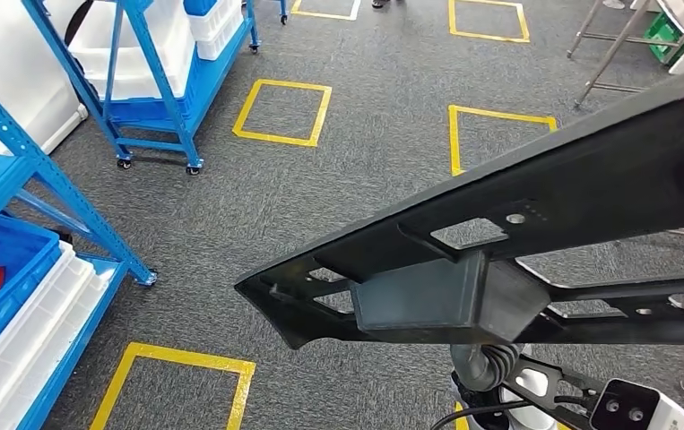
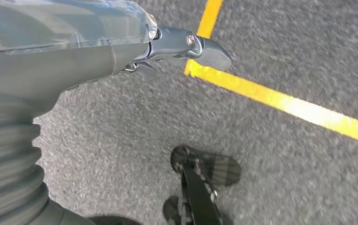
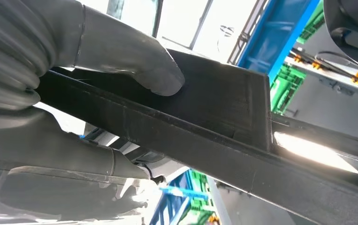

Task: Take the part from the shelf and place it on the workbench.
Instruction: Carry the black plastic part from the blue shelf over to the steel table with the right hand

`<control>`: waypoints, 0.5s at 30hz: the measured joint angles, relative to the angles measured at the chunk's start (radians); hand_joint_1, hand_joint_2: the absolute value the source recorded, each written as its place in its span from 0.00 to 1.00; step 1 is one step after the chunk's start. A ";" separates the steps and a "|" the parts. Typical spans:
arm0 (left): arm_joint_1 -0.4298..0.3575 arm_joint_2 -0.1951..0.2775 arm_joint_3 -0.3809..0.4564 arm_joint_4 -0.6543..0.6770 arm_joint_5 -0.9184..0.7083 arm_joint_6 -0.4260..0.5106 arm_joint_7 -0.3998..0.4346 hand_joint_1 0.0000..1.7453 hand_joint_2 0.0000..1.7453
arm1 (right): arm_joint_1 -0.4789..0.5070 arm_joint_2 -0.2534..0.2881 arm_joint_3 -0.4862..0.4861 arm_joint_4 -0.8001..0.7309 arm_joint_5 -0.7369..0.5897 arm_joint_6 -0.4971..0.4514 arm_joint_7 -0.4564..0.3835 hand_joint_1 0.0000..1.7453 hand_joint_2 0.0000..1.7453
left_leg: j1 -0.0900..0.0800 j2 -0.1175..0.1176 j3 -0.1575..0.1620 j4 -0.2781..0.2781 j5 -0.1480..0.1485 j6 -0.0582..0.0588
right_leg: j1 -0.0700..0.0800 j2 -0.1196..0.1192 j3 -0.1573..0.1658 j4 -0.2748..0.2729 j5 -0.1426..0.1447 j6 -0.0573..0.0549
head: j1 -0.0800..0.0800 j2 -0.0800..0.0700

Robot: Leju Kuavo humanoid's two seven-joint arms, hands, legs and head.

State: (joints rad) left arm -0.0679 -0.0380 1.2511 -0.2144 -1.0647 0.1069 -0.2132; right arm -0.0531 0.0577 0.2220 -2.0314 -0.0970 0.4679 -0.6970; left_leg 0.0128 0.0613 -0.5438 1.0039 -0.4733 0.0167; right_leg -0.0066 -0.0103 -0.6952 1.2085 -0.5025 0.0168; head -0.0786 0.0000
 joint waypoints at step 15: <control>-0.005 0.005 0.005 0.000 -0.009 -0.012 -0.018 0.00 1.00 | -0.011 0.025 0.006 0.006 -0.005 0.002 0.000 1.00 1.00 | -0.001 -0.062 -0.099 0.216 -0.078 -0.037 | 0.015 0.079 0.107 -0.195 0.058 -0.059 | 0.000 0.000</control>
State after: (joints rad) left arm -0.0725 -0.0328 1.2558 -0.2144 -1.0737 0.0950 -0.2310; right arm -0.0637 0.0826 0.2278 -2.0253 -0.1023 0.4697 -0.6968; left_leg 0.0118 -0.0009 -0.6426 1.2196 -0.5512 -0.0205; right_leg 0.0087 0.0691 -0.5882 1.0133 -0.4445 -0.0419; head -0.0786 0.0000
